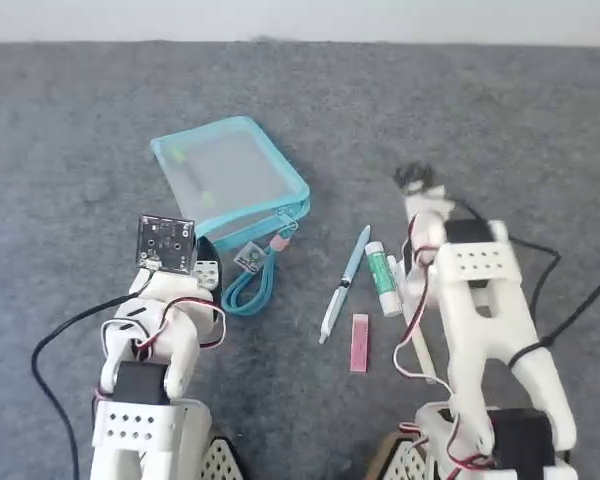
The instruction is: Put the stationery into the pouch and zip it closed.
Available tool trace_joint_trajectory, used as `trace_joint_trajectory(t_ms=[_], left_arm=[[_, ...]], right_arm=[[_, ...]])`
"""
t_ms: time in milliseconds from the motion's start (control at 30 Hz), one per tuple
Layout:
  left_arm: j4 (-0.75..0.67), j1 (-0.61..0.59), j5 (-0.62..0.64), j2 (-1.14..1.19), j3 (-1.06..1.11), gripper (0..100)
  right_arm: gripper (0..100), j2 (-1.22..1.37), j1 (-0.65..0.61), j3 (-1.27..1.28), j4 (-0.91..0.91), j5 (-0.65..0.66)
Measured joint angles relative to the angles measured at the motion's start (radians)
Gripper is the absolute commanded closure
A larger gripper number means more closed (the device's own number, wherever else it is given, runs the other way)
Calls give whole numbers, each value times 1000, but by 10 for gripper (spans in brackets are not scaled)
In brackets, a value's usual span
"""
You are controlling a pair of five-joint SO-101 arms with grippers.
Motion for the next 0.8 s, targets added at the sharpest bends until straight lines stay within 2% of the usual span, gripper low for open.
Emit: trace_joint_trajectory(t_ms=[400, 467, 633, 800], left_arm=[[0, 0, -2, 0, 0, 989], [0, 0, -2, 0, 0, 989], [0, 0, -2, 0, 0, 989], [0, 0, -2, 0, 0, 989]], right_arm=[[791, 0, -31, 216, -64, 35], [824, 0, -32, 241, -80, 52], [986, 0, -25, 262, -95, 75], [993, 0, -26, 267, -103, 78]])
